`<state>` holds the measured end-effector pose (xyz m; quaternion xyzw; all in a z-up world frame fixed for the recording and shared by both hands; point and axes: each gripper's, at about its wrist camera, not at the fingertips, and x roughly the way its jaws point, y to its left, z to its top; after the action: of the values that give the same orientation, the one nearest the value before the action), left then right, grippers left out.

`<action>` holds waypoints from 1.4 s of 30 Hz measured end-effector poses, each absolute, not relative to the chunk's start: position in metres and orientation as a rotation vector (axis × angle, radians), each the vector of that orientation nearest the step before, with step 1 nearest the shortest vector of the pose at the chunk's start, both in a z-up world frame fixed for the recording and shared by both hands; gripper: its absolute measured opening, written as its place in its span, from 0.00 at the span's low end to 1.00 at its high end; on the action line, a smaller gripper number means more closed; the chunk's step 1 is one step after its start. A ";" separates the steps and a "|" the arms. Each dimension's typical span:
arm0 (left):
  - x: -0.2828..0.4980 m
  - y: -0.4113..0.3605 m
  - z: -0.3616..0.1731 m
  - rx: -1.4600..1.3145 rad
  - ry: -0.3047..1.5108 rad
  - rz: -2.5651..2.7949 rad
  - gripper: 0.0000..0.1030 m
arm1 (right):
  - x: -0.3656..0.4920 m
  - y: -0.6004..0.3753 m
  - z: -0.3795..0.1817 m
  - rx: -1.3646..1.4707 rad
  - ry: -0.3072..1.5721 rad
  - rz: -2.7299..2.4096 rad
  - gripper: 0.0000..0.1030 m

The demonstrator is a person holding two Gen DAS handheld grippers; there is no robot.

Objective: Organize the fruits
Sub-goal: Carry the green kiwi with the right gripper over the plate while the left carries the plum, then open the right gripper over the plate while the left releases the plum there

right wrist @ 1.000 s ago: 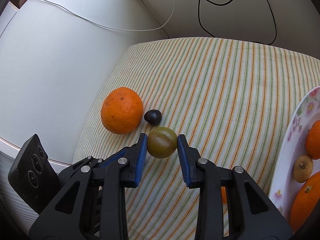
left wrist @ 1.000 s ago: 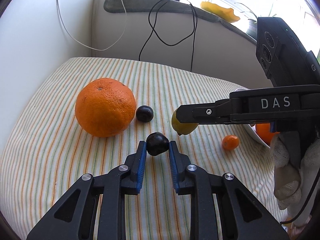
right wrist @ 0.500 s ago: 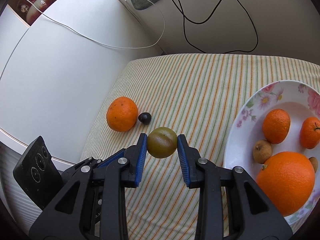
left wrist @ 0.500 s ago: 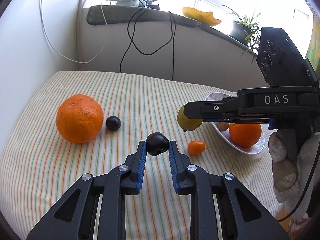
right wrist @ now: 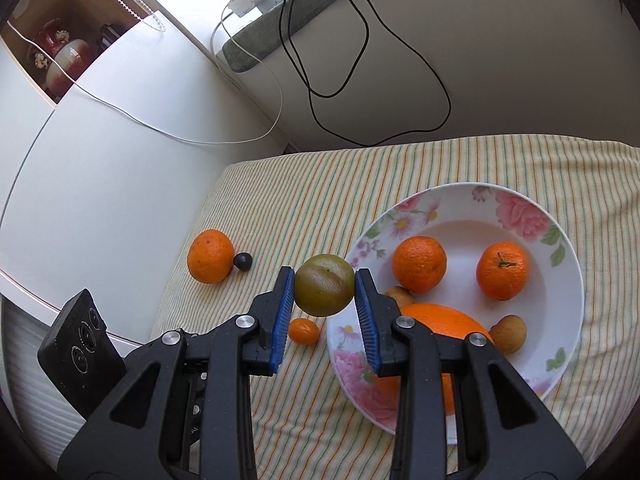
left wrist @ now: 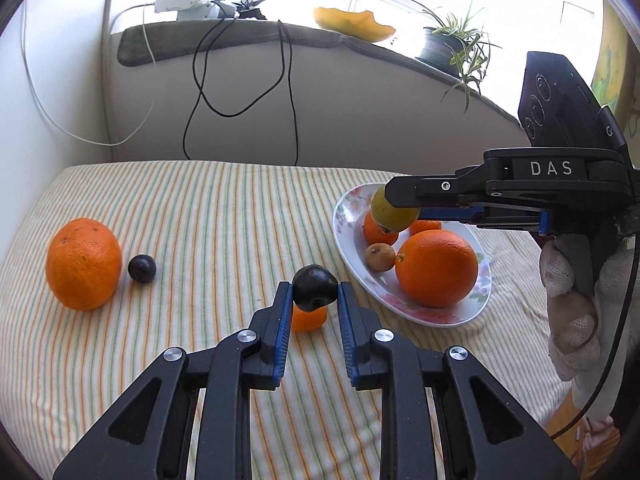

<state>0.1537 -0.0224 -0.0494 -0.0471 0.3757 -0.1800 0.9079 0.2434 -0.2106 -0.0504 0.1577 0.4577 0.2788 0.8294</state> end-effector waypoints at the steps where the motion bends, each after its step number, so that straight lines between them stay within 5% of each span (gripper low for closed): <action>1: 0.155 -0.026 -0.049 -0.095 0.775 -0.377 0.20 | 0.244 -0.216 -0.050 0.339 0.969 0.585 0.31; 38: 0.170 -0.077 -0.046 -0.059 0.775 -0.445 0.21 | 0.267 -0.269 -0.063 0.322 0.939 0.450 0.33; 42: 0.169 -0.076 -0.045 -0.063 0.769 -0.437 0.35 | 0.268 -0.270 -0.067 0.328 0.951 0.449 0.33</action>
<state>0.1694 -0.0762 -0.0447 -0.0303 0.3722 -0.2115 0.9032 0.2683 -0.2697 -0.0668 0.1557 0.4519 0.2131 0.8521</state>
